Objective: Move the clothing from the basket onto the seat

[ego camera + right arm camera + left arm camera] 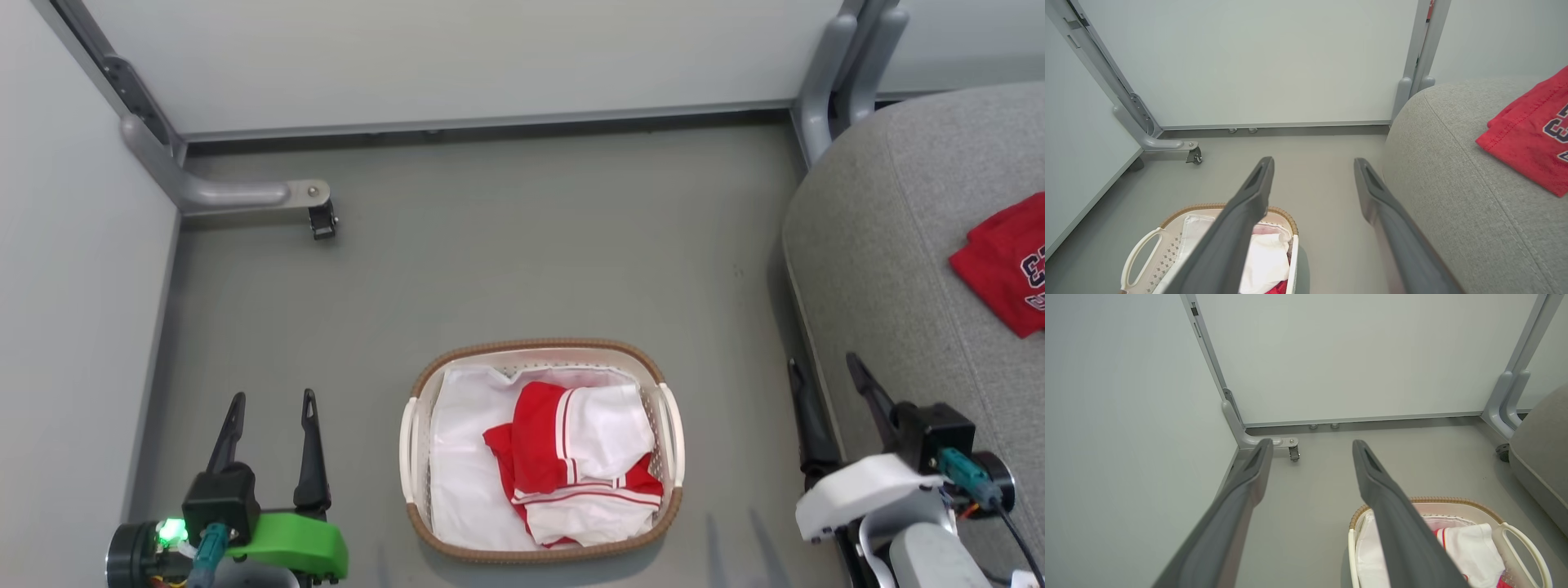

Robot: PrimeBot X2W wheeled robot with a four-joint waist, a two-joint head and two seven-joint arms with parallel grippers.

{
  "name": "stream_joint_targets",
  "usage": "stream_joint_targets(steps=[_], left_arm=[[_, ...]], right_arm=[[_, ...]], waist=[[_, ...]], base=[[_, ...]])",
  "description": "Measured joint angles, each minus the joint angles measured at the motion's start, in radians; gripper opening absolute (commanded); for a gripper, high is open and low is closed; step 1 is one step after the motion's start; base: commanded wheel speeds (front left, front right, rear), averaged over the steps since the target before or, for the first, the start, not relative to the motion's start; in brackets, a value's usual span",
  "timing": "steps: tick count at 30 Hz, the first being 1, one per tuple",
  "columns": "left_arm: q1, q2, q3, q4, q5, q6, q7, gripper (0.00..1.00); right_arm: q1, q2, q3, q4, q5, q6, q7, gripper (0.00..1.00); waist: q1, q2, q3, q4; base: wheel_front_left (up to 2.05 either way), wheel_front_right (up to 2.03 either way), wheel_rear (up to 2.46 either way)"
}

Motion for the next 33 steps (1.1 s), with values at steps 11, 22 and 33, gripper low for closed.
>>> stream_joint_targets(steps=[11,22,33], left_arm=[[0.046,-0.008,0.001,-0.012,0.004,-0.025,0.000,1.00],[-0.036,-0.013,-0.142,0.098,-0.051,-0.085,0.000,1.00],[-0.315,-0.013,-0.271,0.299,-0.101,-0.079,0.000,1.00]], right_arm=[[0.053,0.009,-0.006,0.000,0.004,0.000,0.000,1.00],[-0.045,0.005,0.008,-0.065,0.015,0.000,0.000,1.00],[-0.260,0.002,0.064,-0.197,0.054,0.000,0.000,1.00]], waist=[[0.0000,0.0000,-0.059,0.004],[0.0000,0.0000,0.024,-0.020],[0.0000,0.0000,0.238,-0.088]], base=[[0.00,0.00,0.00],[0.00,0.00,0.00],[0.00,0.00,0.00]])
